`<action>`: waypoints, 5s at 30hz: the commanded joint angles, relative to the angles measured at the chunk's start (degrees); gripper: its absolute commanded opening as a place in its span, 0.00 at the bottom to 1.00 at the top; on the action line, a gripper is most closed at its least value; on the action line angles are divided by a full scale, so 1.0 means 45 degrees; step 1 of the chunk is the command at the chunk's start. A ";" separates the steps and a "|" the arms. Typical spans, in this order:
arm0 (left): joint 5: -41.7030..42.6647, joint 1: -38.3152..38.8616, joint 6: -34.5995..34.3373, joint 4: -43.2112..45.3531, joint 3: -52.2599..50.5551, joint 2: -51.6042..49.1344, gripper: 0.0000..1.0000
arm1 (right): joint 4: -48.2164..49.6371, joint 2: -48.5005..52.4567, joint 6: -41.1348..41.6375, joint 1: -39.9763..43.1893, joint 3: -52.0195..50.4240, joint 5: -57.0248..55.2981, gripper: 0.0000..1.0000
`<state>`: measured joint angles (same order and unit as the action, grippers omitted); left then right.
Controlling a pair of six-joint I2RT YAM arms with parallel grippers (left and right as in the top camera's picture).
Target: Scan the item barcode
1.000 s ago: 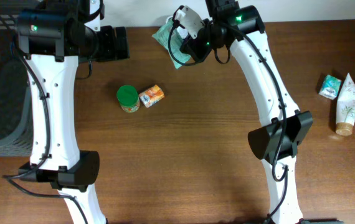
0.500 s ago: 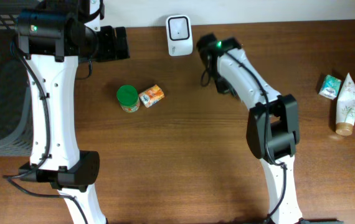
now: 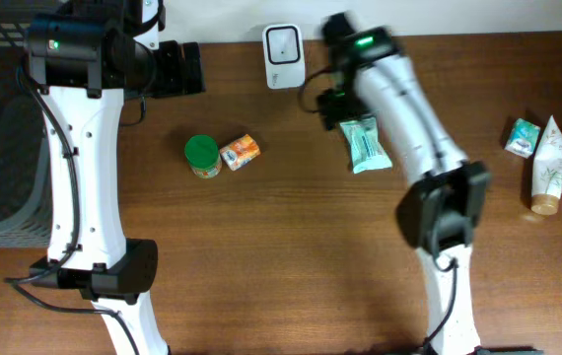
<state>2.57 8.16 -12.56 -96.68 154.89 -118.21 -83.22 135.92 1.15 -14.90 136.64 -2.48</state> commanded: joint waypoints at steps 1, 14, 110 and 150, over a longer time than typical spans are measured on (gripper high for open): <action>0.0000 -0.0102 0.0194 -0.0005 0.0136 0.0185 0.99 | -0.0058 -0.0117 -0.2943 0.2025 -0.1054 0.5275 0.85; 0.0005 -0.0102 0.0194 -0.0005 0.0136 0.0185 0.99 | 0.5226 -0.0117 -0.2919 0.3371 -0.6601 0.9136 0.13; 0.0005 0.0068 0.0194 -0.0005 0.0136 0.0185 0.99 | -0.1530 0.1447 0.4070 -0.2919 -0.0374 0.2006 0.88; 0.0005 0.0068 0.0194 -0.0005 0.0136 0.0185 0.99 | 0.1622 0.2025 0.3483 -0.0058 -0.2390 0.4420 0.46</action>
<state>2.57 8.27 -12.58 -96.68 154.89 -118.21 -75.72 144.66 17.50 -14.57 125.91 19.27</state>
